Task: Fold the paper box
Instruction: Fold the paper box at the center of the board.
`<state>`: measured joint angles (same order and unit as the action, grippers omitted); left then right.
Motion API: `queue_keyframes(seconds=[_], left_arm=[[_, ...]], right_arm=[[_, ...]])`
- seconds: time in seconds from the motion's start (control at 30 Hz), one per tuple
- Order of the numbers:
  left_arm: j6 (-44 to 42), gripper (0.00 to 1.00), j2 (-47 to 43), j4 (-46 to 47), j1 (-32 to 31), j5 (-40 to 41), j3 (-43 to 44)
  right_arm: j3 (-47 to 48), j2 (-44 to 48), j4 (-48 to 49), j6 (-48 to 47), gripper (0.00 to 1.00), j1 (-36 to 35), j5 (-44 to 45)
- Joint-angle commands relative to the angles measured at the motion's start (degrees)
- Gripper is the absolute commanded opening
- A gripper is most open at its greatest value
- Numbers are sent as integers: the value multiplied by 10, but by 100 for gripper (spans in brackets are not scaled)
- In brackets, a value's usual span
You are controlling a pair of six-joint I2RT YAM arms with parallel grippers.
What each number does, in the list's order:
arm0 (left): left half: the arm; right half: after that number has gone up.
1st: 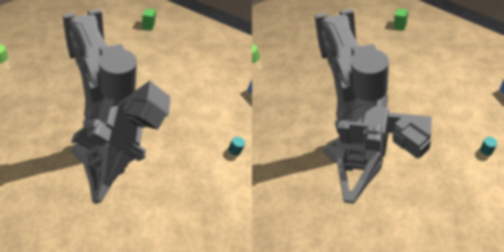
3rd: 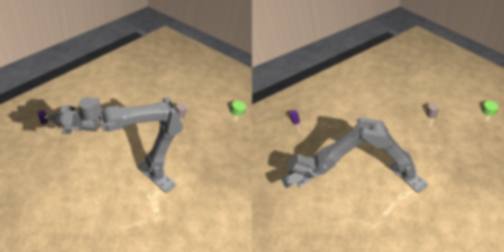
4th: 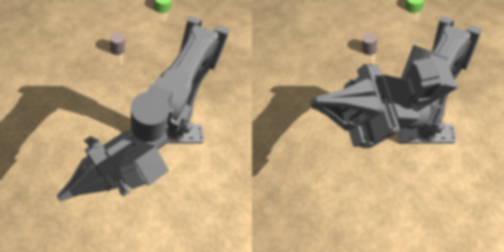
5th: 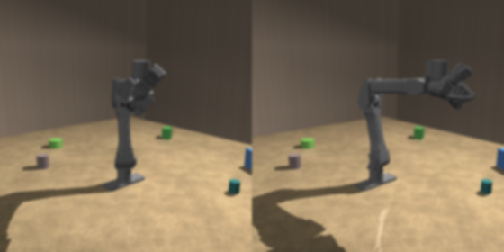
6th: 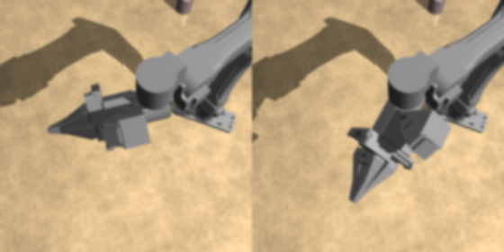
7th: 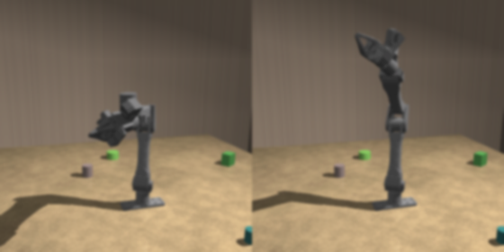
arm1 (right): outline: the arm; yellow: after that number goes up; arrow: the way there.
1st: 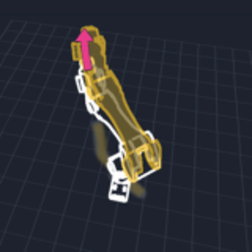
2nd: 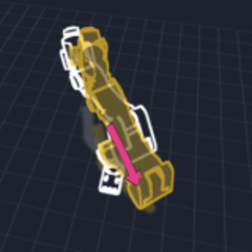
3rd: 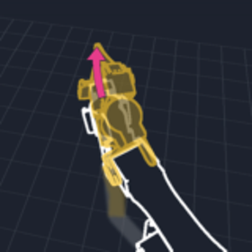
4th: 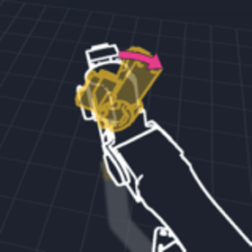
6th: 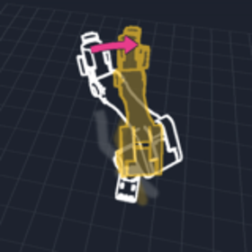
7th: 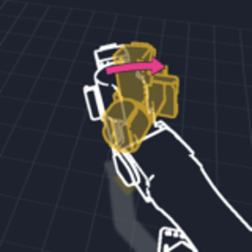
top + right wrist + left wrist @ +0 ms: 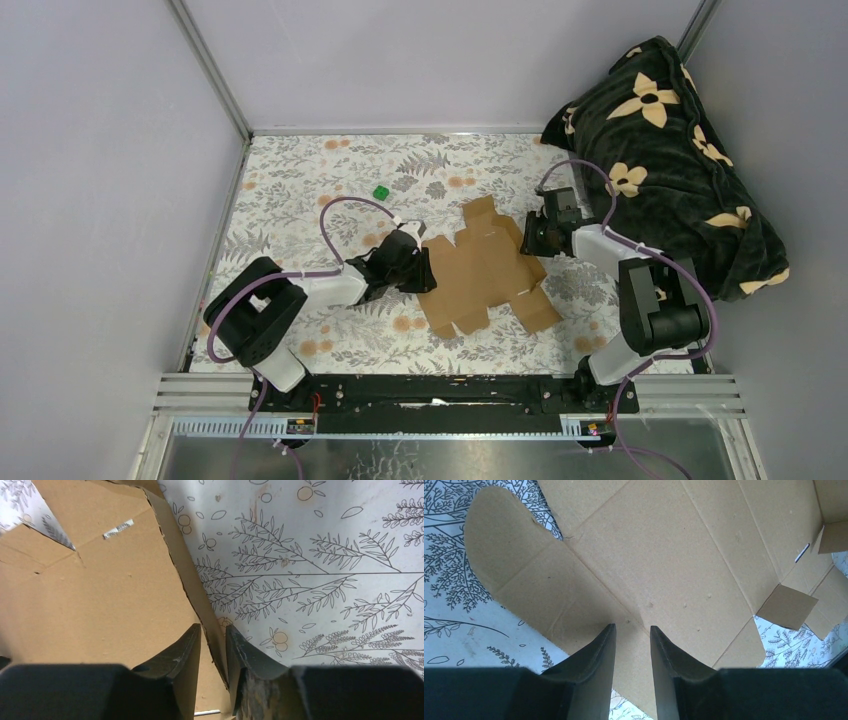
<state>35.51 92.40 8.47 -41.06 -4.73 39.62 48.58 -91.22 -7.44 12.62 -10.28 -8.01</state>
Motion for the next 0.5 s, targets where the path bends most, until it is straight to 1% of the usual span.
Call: queue_keyframes(seconds=[0.0, 0.07, 0.13, 0.27, 0.4, 0.47], left_arm=[[-23, 38, 5, -15, 5, -5, 9], [-24, 38, 6, -13, 6, -7, 10], [-25, 38, 8, -8, 7, -13, 10], [-25, 38, 15, 1, 7, -21, 10], [-27, 38, 18, 9, 7, -28, 6], [-28, 39, 16, 11, 8, -31, 4]], right_arm=[[28, 10, -27, -29, 31, -34, 90], [35, 11, -36, -34, 29, -42, 112], [40, 12, -45, -38, 25, -51, 133], [53, 5, -71, -49, 23, -81, 216], [60, -6, -86, -49, 24, -102, 277], [61, -13, -88, -45, 28, -104, 285]])
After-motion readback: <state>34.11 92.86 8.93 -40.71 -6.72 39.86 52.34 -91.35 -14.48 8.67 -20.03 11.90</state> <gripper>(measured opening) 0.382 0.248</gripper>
